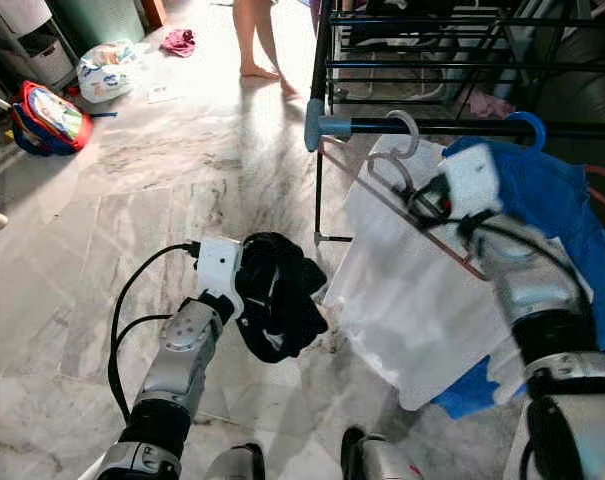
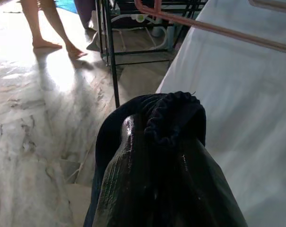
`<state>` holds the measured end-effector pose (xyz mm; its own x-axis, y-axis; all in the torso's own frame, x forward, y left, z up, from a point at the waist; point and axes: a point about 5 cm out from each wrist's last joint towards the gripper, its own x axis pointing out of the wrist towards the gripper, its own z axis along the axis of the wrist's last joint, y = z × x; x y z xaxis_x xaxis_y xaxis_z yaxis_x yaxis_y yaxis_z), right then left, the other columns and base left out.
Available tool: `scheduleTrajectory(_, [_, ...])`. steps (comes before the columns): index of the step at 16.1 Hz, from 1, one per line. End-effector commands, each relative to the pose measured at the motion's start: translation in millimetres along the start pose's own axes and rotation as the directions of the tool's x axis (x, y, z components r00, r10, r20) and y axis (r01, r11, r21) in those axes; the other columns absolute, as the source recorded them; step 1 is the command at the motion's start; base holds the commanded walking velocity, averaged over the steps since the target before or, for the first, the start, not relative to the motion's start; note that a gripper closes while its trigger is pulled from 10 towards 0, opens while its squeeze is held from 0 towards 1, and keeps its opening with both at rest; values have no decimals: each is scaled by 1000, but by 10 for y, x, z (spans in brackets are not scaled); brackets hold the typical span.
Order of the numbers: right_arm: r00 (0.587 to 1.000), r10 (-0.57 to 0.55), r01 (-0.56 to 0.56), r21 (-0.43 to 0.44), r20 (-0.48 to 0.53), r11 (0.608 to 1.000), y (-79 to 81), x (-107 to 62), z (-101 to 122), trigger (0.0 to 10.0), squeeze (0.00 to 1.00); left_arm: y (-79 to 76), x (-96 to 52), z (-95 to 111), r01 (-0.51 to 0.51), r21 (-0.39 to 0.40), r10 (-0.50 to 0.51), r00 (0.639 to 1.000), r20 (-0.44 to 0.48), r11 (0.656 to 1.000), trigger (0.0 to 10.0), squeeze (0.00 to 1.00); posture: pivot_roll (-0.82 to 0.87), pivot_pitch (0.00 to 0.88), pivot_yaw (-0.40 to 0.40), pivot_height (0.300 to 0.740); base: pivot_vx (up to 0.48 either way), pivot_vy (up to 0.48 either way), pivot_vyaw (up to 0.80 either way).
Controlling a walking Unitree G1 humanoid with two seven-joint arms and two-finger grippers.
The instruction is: Hang hanger
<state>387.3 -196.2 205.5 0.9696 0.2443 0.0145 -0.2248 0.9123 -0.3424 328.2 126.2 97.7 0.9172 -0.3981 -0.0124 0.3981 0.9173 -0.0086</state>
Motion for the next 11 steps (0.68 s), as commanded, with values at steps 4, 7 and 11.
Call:
scheduleTrajectory(4, [1000, 2, -2, 24, 14, 1000, 76, -25, 17, 10000, 0, 5, -17, -16, -18, -3, 18, 1000, 12, 1000, 10000, 0, 42, 162, 45, 740, 0, 0, 0])
scheduleTrajectory(7, [1000, 5, -5, 34, 2, 999, 110, -46, -31, 10000, 0, 41, -35, -28, -15, 5, 15, 1000, 5, 1000, 10000, 0, 44, 165, 58, 740, 0, 0, 0])
scheduleTrajectory(11, [999, -8, 10, 40, -37, 999, 53, -63, -96, 10000, 0, 44, 8, 5, -4, 15, 4, 1000, 6, 1000, 10000, 0, 39, 157, 65, 740, 0, 0, 0])
